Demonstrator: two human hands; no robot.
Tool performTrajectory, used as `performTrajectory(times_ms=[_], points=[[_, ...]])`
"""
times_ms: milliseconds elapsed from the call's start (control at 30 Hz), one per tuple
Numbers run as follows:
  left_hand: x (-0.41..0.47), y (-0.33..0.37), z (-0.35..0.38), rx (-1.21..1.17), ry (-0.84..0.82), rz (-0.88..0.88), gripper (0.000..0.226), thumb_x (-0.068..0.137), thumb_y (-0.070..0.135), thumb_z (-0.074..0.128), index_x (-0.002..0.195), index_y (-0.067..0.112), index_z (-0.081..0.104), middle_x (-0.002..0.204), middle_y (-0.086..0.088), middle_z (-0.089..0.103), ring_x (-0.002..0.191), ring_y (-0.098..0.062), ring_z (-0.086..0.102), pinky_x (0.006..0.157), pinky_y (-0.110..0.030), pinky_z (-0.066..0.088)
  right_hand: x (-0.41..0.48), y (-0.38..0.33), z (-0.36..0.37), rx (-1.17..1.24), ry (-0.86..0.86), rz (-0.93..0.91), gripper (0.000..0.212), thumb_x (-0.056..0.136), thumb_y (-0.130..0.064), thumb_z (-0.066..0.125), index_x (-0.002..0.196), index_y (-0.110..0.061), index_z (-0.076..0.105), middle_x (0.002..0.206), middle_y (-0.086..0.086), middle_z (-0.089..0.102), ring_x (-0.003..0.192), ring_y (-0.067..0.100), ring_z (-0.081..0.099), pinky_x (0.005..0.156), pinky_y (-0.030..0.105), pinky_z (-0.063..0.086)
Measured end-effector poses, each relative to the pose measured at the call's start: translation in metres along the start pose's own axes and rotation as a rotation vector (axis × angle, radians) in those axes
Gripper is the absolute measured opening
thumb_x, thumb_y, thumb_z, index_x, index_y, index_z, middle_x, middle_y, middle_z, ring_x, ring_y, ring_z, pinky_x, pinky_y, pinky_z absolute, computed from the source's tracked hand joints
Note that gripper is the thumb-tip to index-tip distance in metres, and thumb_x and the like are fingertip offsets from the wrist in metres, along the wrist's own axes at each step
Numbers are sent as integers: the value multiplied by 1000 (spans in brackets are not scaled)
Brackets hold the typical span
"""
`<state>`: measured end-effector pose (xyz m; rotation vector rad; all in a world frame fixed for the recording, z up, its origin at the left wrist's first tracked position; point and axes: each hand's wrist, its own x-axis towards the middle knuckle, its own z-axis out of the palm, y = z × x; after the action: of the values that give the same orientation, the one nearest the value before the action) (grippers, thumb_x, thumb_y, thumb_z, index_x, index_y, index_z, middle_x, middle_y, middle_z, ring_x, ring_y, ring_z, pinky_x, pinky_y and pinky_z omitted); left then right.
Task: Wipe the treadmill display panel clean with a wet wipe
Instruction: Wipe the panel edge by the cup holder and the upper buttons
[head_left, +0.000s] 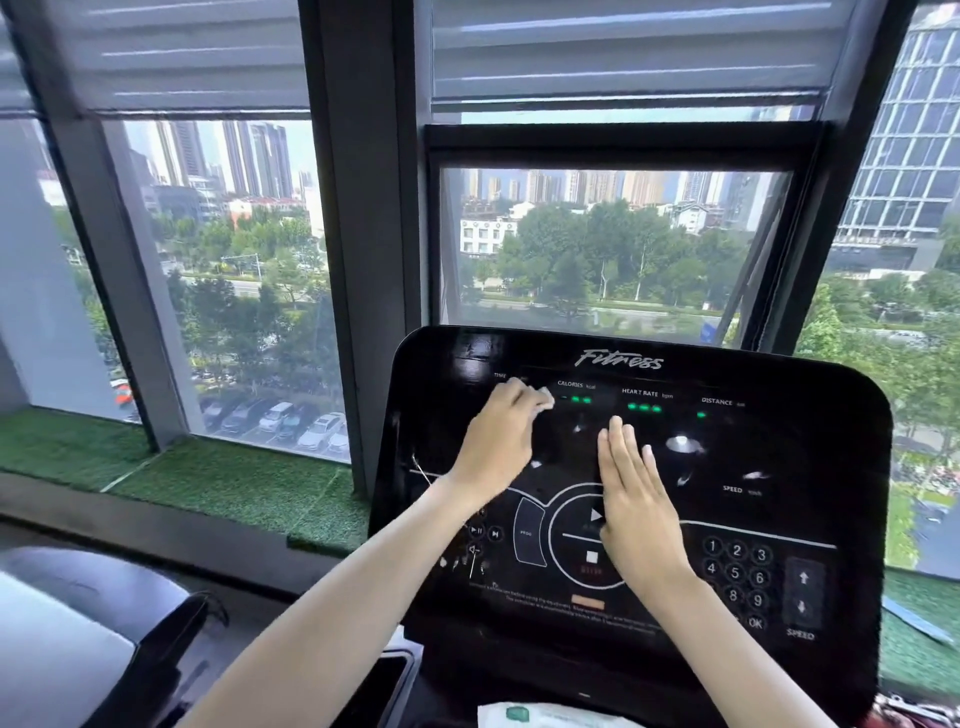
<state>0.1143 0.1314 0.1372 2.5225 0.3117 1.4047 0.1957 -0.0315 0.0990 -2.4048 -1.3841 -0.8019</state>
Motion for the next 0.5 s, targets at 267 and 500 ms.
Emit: performTrajectory(times_ms=[267, 500], points=[[11, 10, 3, -111, 300, -363, 17, 94, 3, 49, 101, 5, 64, 97, 0, 51, 90, -20, 55, 86, -28, 45, 0, -2, -3, -23, -27, 3, 110, 42, 1, 84, 138, 9, 30, 149, 24, 26, 137, 34, 27, 109, 45, 29], [17, -9, -7, -202, 413, -496, 17, 94, 8, 52, 101, 5, 67, 96, -5, 53, 78, -5, 51, 81, -16, 44, 1, 8, -6, -82, -44, -61, 106, 46, -4, 86, 137, 8, 33, 147, 22, 31, 135, 32, 33, 108, 44, 30]])
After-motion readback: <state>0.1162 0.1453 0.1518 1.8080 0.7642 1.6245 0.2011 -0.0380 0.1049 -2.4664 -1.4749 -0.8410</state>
